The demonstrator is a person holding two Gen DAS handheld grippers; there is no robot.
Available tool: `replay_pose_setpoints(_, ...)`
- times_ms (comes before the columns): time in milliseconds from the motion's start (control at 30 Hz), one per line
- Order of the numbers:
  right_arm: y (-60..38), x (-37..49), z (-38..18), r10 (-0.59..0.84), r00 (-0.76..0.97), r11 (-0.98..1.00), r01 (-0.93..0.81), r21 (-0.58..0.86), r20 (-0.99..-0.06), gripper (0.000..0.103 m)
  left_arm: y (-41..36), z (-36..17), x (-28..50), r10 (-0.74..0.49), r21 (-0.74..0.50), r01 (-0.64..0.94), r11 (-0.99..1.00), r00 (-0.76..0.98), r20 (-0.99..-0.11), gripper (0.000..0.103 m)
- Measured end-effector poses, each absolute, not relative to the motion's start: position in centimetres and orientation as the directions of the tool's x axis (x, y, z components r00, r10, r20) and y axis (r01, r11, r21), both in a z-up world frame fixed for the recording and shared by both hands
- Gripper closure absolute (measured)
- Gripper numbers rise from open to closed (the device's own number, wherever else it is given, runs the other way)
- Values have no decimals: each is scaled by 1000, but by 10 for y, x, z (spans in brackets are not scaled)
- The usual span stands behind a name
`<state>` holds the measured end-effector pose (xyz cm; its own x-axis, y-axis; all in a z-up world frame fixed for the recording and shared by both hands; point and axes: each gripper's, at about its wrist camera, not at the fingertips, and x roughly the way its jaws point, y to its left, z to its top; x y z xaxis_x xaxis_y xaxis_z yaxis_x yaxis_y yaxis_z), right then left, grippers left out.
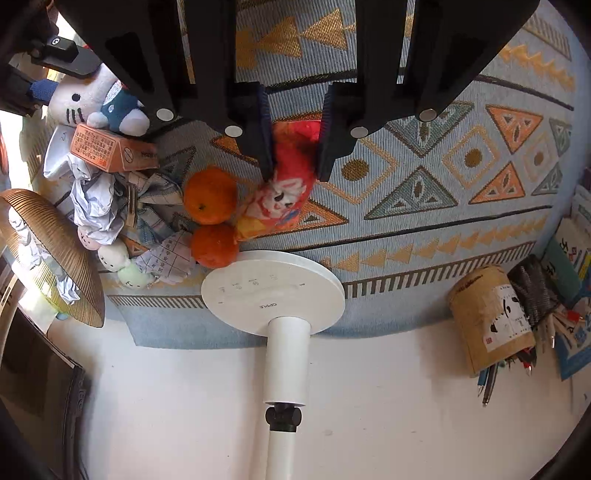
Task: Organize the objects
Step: 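Grasp the white Hello Kitty plush with the right gripper while the left grasps the red pouch, then carry the plush and red pouch over the gold bowl and open both grippers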
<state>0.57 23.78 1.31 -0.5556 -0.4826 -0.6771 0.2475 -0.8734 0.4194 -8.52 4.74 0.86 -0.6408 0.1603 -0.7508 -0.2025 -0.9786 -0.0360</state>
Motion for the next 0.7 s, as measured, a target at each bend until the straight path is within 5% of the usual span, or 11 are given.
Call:
replay_pose_setpoints(200, 270, 58, 33, -500, -596, -850, 197, 489, -628, 63, 29, 31, -15, 213, -79, -227, -971, -662, -719, 87)
replay_pose_setpoints(467, 323, 79, -9, -495, -519, -804, -30, 594, -697, 62, 42, 4, 38, 225, -53, -280, -958, -631, -742, 84)
replay_pose_setpoints(533, 332, 86, -10, -504, -509, -794, -45, 607, -697, 57, 36, 3, 41, 289, -125, -299, -946, -602, -744, 69)
replay_pose_setpoints(667, 340, 103, 6, -404, -555, -876, 6, 482, -728, 33, 20, 7, 50, 381, -246, -302, -921, -569, -728, 14)
replay_pose_setpoints(700, 340, 105, 11, -372, -564, -899, 23, 437, -737, 31, 16, 10, 53, 372, -244, -286, -926, -595, -712, 7)
